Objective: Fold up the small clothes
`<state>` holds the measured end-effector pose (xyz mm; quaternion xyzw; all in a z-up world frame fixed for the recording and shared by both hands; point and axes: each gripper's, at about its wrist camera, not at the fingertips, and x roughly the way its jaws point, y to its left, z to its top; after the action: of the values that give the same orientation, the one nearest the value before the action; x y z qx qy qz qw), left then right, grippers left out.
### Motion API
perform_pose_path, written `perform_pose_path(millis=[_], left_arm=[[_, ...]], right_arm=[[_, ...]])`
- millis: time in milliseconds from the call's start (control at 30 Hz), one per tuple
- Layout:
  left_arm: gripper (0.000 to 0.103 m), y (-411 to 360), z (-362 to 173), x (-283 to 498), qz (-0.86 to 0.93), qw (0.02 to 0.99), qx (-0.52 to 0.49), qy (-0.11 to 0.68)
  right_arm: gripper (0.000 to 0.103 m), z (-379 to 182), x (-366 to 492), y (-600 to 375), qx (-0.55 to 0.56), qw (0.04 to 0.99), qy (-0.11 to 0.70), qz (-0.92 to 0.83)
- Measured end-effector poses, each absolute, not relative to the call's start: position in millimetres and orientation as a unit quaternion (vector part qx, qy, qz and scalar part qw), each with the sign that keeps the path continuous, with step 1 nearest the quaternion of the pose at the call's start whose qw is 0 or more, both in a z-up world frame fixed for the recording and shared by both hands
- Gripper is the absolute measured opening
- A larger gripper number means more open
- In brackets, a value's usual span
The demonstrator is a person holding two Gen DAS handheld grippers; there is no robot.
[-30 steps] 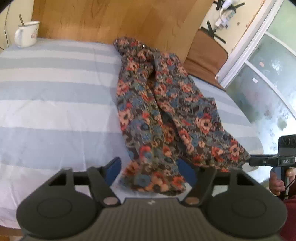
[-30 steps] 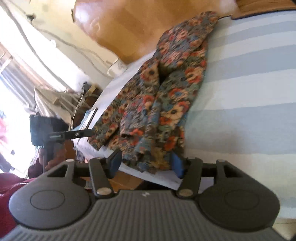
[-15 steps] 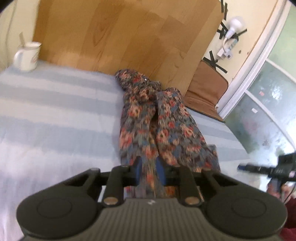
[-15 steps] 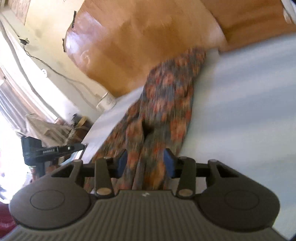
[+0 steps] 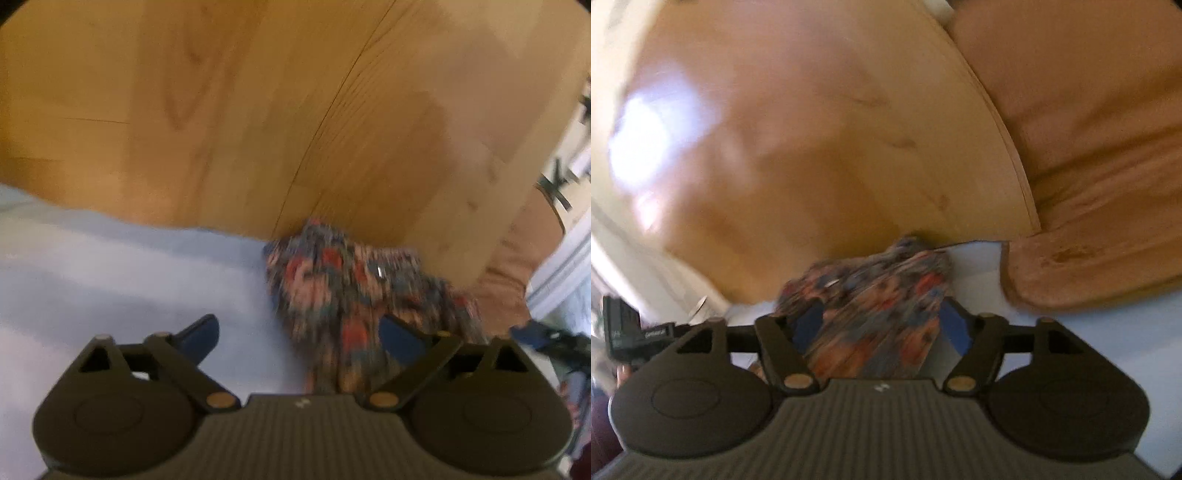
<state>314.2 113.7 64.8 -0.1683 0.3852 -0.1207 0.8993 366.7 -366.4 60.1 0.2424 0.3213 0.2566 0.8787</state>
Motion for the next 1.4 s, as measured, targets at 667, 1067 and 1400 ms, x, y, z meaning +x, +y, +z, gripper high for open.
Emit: perform_pose_path(millis=[667,1067,1400], left_arm=[[0.02,14.9,32.1,376.0,-0.163,0.923,-0.022,0.348],[0.024,10.2,99.4,164.5,-0.229,0.95,0.082,0.196],[0.06,47.2,35.1,15.8,-0.271,0.917,0.125,0.266]], right_arm=[[0.019,46.8,449.5,-254.3,0.086,0.896,0.321,0.296],[0.019,149.9,217.3,-288.2,-0.097,0.911,0.146,0.373],[0.029,74.8,63.1,-290.4,-0.232,0.844,0.223,0.429]])
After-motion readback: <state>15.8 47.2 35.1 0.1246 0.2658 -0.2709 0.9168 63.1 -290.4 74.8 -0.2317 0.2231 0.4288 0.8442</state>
